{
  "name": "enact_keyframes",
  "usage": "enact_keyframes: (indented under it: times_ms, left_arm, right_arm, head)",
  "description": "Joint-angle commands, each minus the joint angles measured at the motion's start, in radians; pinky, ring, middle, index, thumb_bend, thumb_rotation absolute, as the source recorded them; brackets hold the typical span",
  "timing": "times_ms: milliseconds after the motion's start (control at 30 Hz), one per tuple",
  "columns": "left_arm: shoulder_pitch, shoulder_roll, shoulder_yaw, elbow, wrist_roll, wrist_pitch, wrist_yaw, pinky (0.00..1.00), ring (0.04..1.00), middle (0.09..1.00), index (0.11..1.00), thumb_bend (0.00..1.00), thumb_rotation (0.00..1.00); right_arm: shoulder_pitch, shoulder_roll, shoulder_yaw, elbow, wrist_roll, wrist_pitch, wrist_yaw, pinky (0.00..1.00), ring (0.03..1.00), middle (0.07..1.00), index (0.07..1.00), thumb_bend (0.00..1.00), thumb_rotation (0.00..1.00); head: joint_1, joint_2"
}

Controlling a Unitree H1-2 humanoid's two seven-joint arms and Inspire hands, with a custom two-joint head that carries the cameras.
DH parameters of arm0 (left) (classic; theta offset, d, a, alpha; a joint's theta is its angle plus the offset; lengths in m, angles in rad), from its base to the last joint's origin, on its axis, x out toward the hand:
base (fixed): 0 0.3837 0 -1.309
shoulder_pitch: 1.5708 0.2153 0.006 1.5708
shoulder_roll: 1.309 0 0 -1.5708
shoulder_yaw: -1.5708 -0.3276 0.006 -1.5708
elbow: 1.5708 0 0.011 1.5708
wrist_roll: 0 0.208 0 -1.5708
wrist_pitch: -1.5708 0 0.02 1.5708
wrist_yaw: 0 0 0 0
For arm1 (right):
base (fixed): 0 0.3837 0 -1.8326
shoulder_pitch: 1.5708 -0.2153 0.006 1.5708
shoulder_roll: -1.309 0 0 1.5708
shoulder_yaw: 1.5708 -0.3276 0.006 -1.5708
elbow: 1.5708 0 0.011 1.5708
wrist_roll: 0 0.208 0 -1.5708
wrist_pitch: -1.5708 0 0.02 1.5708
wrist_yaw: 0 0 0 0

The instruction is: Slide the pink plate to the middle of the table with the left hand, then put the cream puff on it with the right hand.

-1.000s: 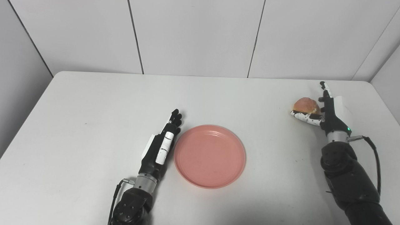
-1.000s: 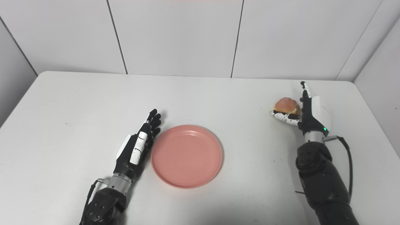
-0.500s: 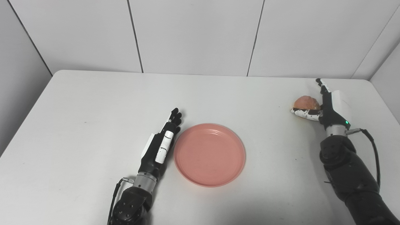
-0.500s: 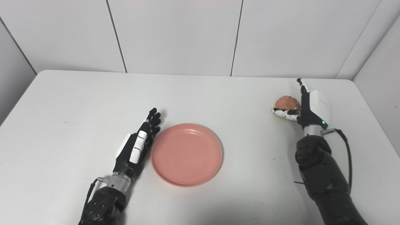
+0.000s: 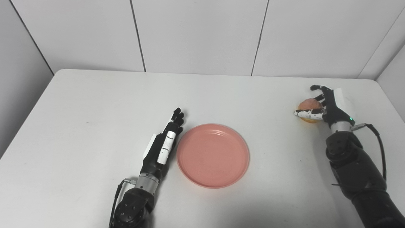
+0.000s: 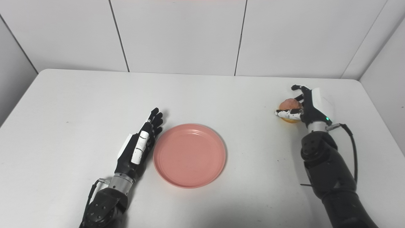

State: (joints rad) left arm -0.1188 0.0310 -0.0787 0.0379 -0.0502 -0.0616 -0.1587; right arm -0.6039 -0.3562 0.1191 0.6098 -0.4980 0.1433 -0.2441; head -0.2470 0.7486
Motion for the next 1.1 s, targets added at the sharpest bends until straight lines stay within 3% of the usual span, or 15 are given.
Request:
enact_keyframes:
  times_ms: [0,200,333,567,767,1067]
  left_arm:
    - [0.02,0.003,0.003,-0.01,-0.007,-0.008,0.0,1.0,1.0,0.997,1.0,0.6,1.0]
    - [0.021,0.001,0.004,-0.009,-0.007,-0.012,0.002,1.0,1.0,0.997,1.0,0.59,1.0]
    - [0.019,0.004,0.002,-0.009,-0.001,-0.007,0.002,1.0,1.0,0.994,0.998,0.6,1.0]
    - [0.02,-0.001,0.004,-0.005,-0.007,-0.007,0.004,1.0,1.0,0.994,0.997,0.61,1.0]
    - [0.02,-0.009,0.004,-0.016,-0.002,0.002,0.011,1.0,1.0,0.993,0.993,0.61,1.0]
    - [0.017,-0.012,0.004,0.001,0.001,-0.024,0.015,1.0,1.0,0.999,0.998,0.61,1.0]
  right_arm:
    - [-0.007,-0.013,0.003,-0.022,-0.001,0.027,0.021,0.41,0.42,0.53,0.646,0.52,0.0]
    - [-0.003,-0.008,-0.005,-0.036,-0.008,0.043,0.001,0.32,0.417,0.525,0.591,0.52,0.0]
    - [0.0,-0.003,-0.014,-0.033,-0.003,0.014,-0.037,0.4,0.435,0.542,0.493,0.51,0.0]
    - [0.015,0.015,-0.05,-0.068,0.02,-0.031,-0.11,0.3,0.371,0.467,0.552,0.51,0.0]
    - [0.03,0.028,-0.07,-0.094,0.051,-0.127,-0.143,0.29,0.364,0.463,0.554,0.51,0.0]
    - [0.056,0.049,-0.048,-0.145,0.04,-0.238,-0.165,0.3,0.375,0.45,0.536,0.51,0.0]
  head:
    - [0.001,0.001]
    - [0.002,0.003]
    - [0.004,0.003]
    - [0.009,0.005]
    - [0.014,0.006]
    - [0.02,0.011]
